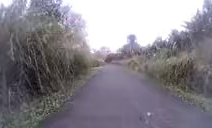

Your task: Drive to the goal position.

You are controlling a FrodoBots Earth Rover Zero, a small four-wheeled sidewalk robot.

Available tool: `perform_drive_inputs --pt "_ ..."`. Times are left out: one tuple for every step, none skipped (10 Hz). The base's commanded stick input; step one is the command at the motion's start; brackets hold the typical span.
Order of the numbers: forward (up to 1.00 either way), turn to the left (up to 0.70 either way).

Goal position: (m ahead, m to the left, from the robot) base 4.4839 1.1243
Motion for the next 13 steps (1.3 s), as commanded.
perform_drive_inputs --pt "0.7 0.0" --pt "0.7 0.0" --pt "0.7 0.0" --pt "0.7 0.0" --pt "0.7 0.0" --pt "0.7 0.0" --pt "0.7 0.0" --pt "0.7 0.0" --pt "0.7 0.0" --pt "0.7 0.0" --pt "0.7 0.0" --pt "0.7 -0.35" --pt "0.7 -0.35"
